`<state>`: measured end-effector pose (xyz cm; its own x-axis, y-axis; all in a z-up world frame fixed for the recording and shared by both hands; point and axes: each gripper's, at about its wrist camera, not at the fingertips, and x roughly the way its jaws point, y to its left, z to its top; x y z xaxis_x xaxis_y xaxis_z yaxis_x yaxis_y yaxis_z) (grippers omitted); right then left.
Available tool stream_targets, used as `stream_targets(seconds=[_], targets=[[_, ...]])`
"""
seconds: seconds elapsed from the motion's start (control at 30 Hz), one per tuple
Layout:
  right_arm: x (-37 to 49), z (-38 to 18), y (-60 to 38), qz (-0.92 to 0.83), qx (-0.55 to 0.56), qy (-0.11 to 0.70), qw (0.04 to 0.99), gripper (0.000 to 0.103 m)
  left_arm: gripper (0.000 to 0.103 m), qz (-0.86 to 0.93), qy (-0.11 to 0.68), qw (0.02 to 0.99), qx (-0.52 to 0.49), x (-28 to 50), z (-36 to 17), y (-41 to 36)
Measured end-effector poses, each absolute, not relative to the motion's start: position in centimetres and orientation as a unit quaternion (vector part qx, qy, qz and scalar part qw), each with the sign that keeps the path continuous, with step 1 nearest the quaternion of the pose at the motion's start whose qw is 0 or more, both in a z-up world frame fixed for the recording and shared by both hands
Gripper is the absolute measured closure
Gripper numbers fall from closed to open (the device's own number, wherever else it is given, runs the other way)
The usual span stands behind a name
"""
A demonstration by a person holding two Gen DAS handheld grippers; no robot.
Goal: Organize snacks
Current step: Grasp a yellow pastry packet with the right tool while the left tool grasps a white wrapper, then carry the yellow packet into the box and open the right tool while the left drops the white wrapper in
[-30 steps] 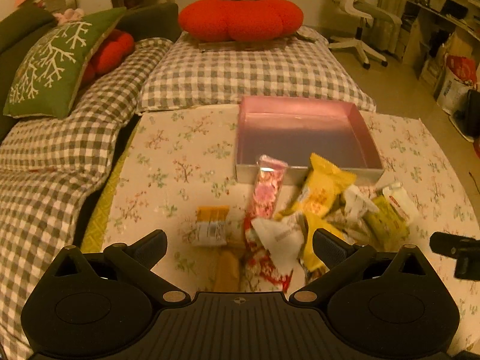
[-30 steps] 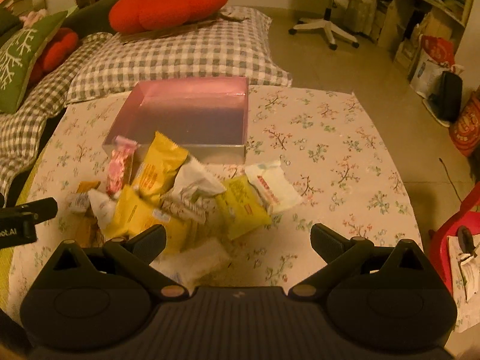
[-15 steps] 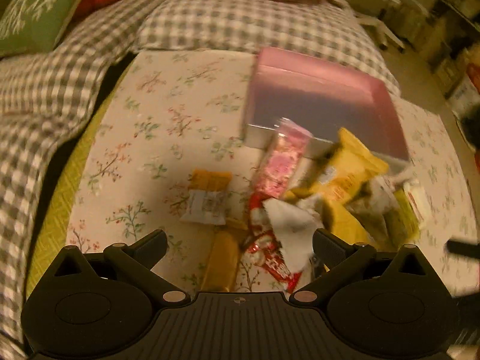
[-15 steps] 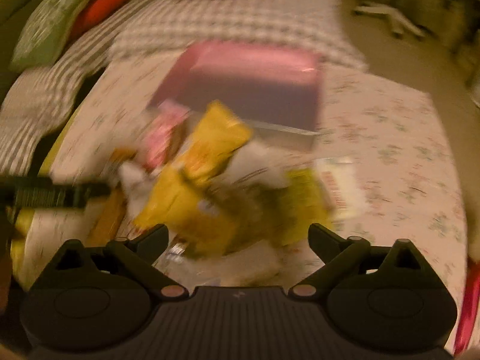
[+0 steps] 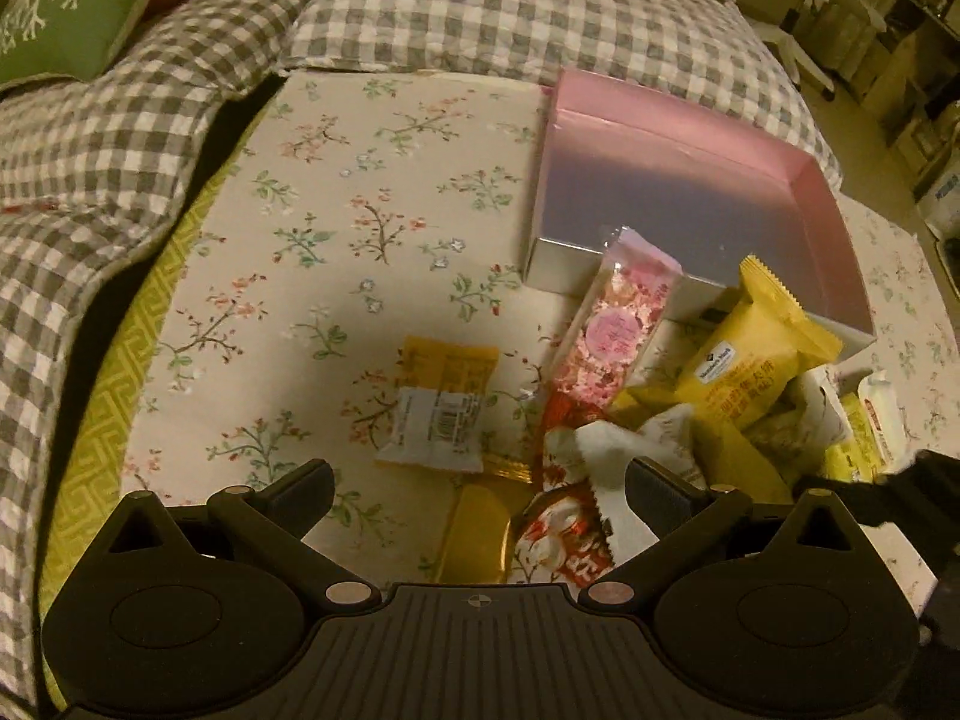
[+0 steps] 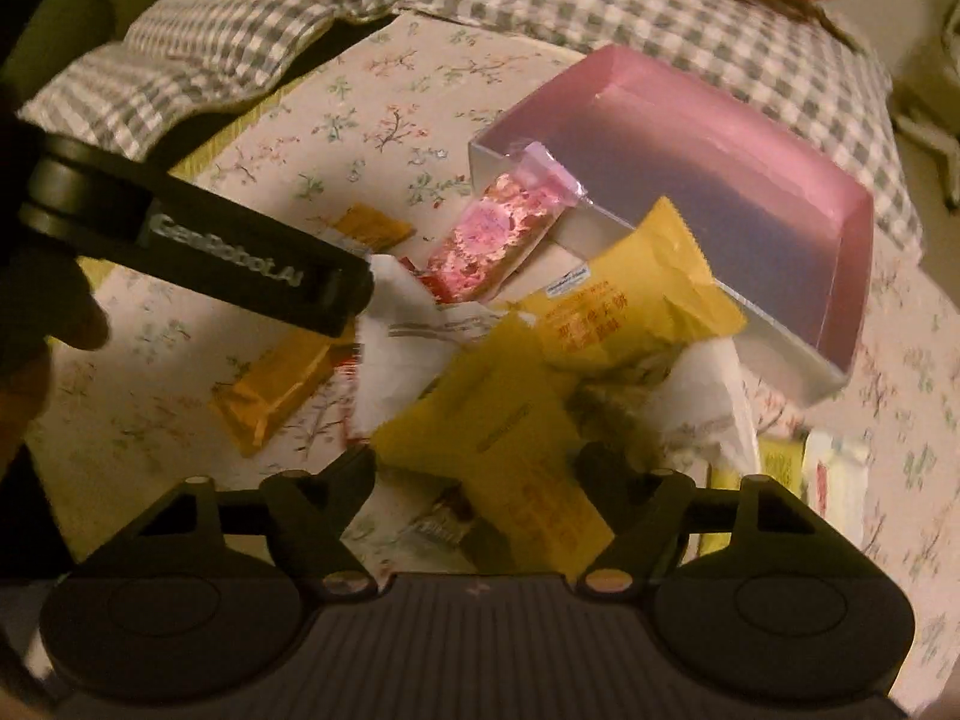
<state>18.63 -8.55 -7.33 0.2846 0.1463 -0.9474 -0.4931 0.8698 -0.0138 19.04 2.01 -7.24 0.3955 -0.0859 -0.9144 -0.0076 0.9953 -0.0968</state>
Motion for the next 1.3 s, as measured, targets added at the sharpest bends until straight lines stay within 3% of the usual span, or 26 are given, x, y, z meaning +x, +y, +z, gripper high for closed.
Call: stream_targets(seconds=[0.03,0.1,0.13,0.27,0.57,0.83,1.03,1.17,1.27,1.3], targets=[[18.6,-7.6,-8.9,0.203,-0.153,0.563,0.786,0.036,0.000,-0.024,0.550,0.834,-0.043,19.1,-7.4,2.1],[18.8,-8.2,-9.3,0.198,-0.154,0.563,0.788,0.055,0.000,-0.025,0.548,0.834,-0.050,19.3,-7.5,2.3],[18.9,-8.3,-9.4,0.197,-0.151,0.563,0.788,0.059,0.000,-0.026,0.548,0.834,-0.055,19.4,-7.6,2.3],[18.7,-7.7,-9.5,0.207,-0.144,0.555,0.793,0.066,0.000,-0.047,0.545,0.834,-0.068,19.4,-7.2,1.8],[18.9,-4.9,-12.2,0.156,-0.060,0.573,0.802,0.069,0.000,-0.082,0.547,0.830,-0.066,19.1,-7.4,0.8],[19.4,-4.6,-14.8,0.085,-0.006,0.575,0.814,0.070,0.000,-0.142,0.535,0.832,0.048,18.6,-8.5,-2.7],[19.7,-4.4,-15.2,0.068,0.007,0.562,0.824,0.070,0.002,-0.140,0.545,0.824,0.067,19.1,-10.0,-4.2],[19.6,-4.3,-15.1,0.066,0.010,0.559,0.826,0.070,0.014,-0.129,0.558,0.817,0.063,19.7,-11.0,-4.4],[19.5,-4.3,-15.1,0.068,0.011,0.559,0.826,0.070,0.043,-0.135,0.559,0.816,0.049,19.3,-11.0,-4.1],[19.5,-4.2,-15.1,0.068,0.011,0.557,0.827,0.070,0.047,-0.134,0.560,0.816,0.047,19.2,-10.9,-4.1]])
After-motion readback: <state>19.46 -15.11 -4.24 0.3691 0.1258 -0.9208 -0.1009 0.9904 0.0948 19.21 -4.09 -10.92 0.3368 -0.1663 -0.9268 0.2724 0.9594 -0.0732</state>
